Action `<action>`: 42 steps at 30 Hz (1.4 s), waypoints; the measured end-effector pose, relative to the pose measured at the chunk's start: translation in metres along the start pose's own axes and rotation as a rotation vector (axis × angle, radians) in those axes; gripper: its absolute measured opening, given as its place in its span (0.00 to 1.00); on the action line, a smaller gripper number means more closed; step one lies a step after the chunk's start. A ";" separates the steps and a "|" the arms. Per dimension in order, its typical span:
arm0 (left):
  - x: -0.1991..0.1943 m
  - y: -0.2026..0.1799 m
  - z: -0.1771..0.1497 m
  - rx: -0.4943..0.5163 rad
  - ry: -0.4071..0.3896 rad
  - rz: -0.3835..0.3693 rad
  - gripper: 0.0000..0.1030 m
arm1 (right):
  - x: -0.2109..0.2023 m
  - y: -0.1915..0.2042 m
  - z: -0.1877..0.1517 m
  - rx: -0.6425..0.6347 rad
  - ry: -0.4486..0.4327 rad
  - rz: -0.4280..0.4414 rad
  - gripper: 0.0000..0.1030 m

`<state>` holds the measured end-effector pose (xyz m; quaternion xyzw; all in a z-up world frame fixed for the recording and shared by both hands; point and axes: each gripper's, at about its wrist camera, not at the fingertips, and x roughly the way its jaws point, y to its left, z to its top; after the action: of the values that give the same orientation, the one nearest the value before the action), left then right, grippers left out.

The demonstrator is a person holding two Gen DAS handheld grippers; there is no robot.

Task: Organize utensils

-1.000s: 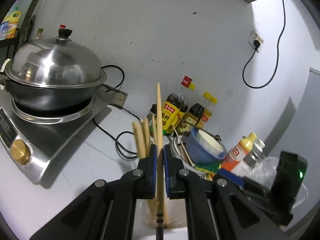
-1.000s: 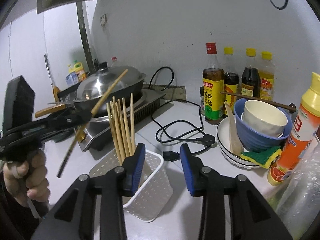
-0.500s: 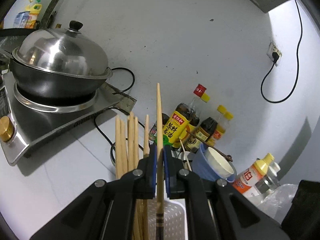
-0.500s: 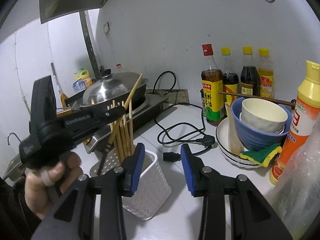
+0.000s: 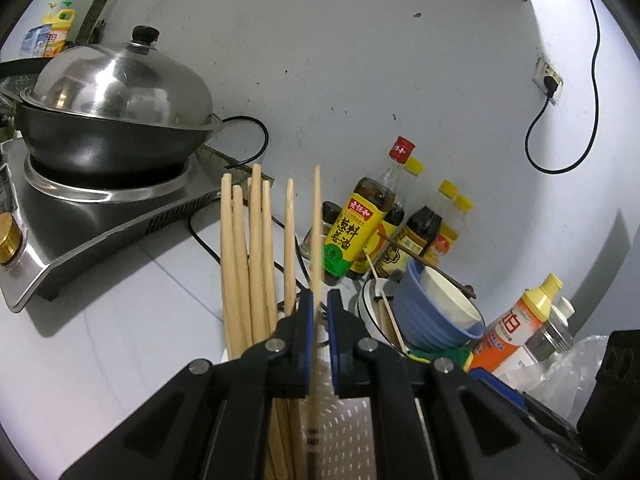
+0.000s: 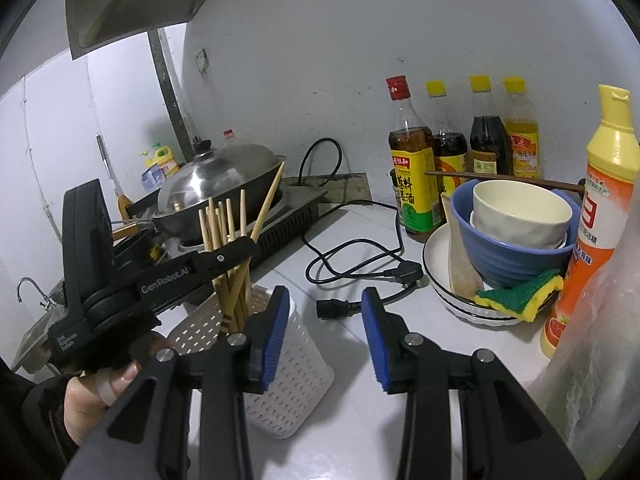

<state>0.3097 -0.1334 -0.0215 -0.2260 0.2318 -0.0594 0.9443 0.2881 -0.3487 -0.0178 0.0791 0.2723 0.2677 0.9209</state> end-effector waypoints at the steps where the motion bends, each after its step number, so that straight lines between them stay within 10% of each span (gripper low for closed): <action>1: -0.001 0.001 0.000 0.001 0.004 0.001 0.07 | 0.000 0.001 0.000 -0.001 0.001 -0.001 0.34; 20: -0.052 0.012 0.003 0.029 0.009 -0.030 0.35 | -0.004 0.020 -0.001 -0.019 0.023 -0.064 0.34; 42: -0.131 0.056 -0.002 0.077 0.001 0.000 0.44 | -0.030 0.082 -0.023 -0.054 0.050 -0.124 0.50</action>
<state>0.1933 -0.0566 0.0050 -0.1895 0.2298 -0.0683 0.9522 0.2179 -0.2953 0.0008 0.0306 0.2921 0.2191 0.9305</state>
